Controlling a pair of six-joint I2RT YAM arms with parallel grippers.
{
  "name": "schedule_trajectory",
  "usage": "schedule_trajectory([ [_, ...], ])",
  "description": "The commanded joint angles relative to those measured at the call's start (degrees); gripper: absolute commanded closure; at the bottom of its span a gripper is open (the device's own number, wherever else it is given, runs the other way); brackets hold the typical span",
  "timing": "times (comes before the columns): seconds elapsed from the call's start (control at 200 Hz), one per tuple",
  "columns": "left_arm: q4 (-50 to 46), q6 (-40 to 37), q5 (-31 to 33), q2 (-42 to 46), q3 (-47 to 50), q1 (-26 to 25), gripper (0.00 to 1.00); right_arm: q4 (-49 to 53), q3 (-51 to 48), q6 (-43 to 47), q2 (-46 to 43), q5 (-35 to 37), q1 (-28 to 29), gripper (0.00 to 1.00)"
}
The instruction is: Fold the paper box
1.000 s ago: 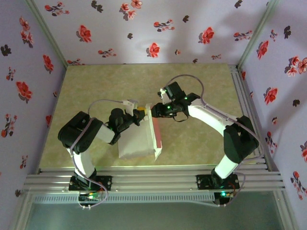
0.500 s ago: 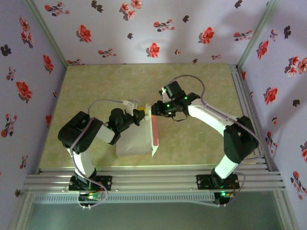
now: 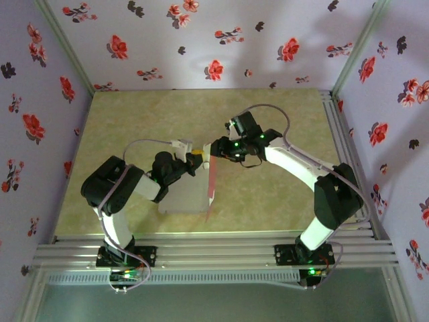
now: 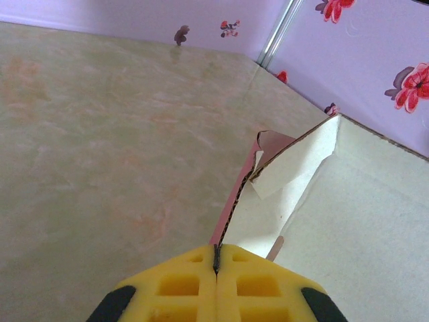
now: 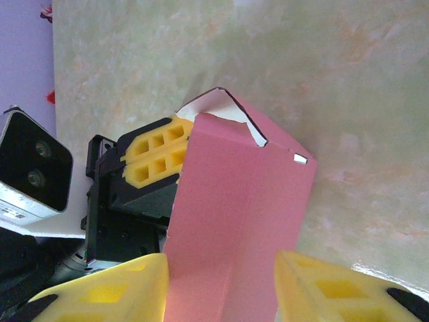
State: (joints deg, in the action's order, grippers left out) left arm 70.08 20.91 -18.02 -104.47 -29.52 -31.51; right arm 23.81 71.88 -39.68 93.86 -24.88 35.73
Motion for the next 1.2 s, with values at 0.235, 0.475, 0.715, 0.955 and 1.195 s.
schedule_trajectory([
  [0.235,2.76,0.28,-0.26,1.08,-0.19,-0.48,1.0,-6.74,-5.98,-9.51,-5.57,-0.91,-2.18,0.53],
  [0.475,2.69,0.36,-0.21,0.86,-0.44,-0.49,1.0,-8.76,-8.04,-11.32,-6.68,-1.24,-2.5,0.51],
  [0.715,2.69,0.36,-0.22,1.02,-0.35,-0.49,1.0,-9.8,-9.06,-9.56,-5.47,-3.07,-2.93,0.51],
  [0.955,2.6,0.45,-0.52,1.15,-0.51,-0.49,1.0,-8.56,-9.14,-6.29,-4.04,-6.92,-4.5,0.54],
  [1.195,2.61,0.63,-0.78,0.96,-0.86,-0.51,1.0,-9.15,-9.46,-6.02,-3.1,-7.68,-4.7,0.58],
])
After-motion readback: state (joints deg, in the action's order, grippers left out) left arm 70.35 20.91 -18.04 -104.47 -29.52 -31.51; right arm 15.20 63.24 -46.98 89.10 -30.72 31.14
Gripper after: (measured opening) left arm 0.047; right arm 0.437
